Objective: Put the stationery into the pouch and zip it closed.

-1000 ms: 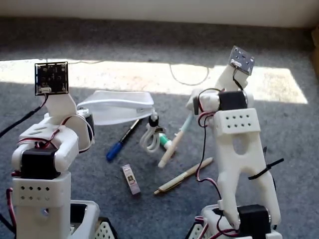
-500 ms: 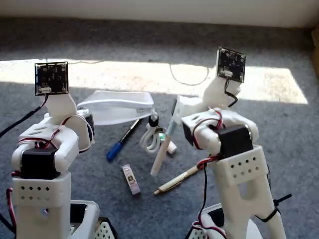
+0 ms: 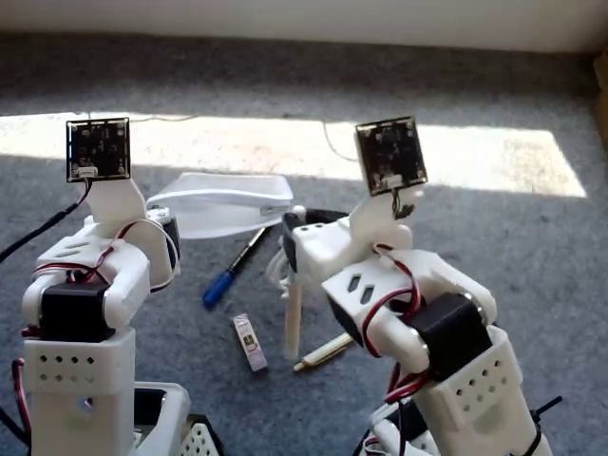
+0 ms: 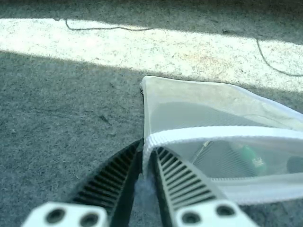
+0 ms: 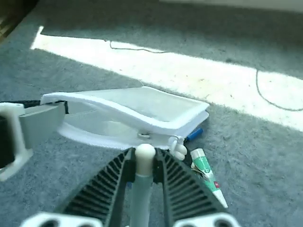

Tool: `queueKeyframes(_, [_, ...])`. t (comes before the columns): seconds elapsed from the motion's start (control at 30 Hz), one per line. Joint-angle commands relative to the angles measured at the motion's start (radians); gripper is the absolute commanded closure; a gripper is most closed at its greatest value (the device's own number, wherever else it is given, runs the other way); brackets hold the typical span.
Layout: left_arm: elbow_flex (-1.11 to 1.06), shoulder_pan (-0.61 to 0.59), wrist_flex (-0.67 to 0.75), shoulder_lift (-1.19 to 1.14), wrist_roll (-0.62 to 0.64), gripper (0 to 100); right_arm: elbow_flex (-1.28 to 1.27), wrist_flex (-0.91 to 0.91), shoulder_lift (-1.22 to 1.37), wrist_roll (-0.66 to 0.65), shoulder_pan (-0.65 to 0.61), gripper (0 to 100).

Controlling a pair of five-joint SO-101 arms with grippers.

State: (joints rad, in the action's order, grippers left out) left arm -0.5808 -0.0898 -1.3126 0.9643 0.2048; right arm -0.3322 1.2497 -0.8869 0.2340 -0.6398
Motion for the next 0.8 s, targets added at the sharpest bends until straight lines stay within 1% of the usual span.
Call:
queueKeyframes(0.0, [0.016,-0.015,0.006,0.004,0.008,99,0.021,-0.104,-0.035,-0.06,-0.061,99.4])
queueKeyframes(0.27, [0.016,-0.015,0.006,0.004,0.006,99,0.022,-0.286,-0.039,-0.193,-0.166,99.4])
queueKeyframes(0.4, [0.016,-0.015,0.006,0.004,0.006,99,0.022,-0.363,-0.039,-0.239,-0.214,99.4])
queueKeyframes(0.77, [0.015,-0.015,0.006,0.004,0.006,99,0.022,-0.561,-0.039,-0.338,-0.24,99.4])
